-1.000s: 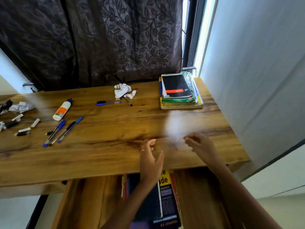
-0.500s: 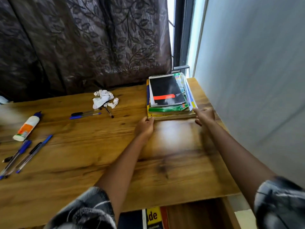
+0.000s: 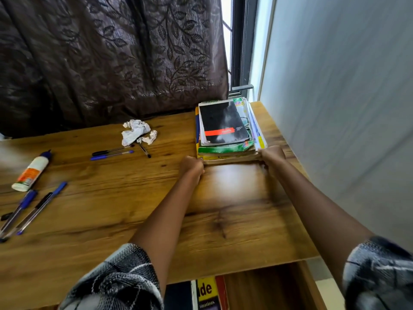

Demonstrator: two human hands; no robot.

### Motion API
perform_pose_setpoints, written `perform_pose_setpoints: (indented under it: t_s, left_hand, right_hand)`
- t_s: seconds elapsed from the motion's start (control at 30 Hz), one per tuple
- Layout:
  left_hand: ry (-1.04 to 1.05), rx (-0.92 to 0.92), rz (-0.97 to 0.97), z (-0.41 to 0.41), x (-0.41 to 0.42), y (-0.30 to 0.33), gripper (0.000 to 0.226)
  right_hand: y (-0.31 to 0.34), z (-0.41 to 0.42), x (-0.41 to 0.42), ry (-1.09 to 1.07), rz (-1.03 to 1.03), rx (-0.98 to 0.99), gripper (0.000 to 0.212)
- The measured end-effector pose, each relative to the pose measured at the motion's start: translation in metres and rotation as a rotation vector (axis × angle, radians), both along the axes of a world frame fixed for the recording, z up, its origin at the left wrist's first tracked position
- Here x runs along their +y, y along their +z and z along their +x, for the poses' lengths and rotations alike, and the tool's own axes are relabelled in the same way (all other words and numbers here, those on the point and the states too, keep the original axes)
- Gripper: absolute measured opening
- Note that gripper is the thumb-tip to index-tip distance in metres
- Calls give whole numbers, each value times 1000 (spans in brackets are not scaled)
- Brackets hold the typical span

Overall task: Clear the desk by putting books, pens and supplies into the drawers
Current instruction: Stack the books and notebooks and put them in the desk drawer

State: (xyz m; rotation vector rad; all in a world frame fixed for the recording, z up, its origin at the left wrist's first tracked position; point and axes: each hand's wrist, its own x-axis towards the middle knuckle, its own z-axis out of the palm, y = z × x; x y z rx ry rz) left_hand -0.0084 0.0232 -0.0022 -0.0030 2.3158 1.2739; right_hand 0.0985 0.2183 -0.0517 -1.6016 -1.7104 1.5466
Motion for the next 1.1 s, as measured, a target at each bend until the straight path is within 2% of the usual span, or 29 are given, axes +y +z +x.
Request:
perform_pose_setpoints:
  t_s: [0.13,0.23,0.4,0.57,0.8,0.9,1.0,1.1]
  left_hand:
    - [-75,91,-50,25,-23,-2,16]
    - [-97,93,-64,48,-45,-7,18]
    - [-179,118,-94,103,-84,-9,17]
    - [-271,159,-107,157,-123,0,11]
    - [-373,194,-98,212,-167,-3,10]
    - [-421,326,-161,225,-177,-9,11]
    - [-472,540,-228,238,-183,-16,28]
    - [-565,588,-247,248,-195,-32,47]
  right_hand:
    - [17,38,-29,33,83,-3,17]
    - [34,75,-58,13,29,80,22]
    - [41,138,-97,-52,-76,206,7]
    - [38,195,-131,-63,-77,173,19]
    - [27,256,-166,-48,81,122,15]
    - [19,267,-176,-72,120,96,10]
    - [17,268,-190,-101,161,45,20]
    - [26,265,-216,-233,211,66,32]
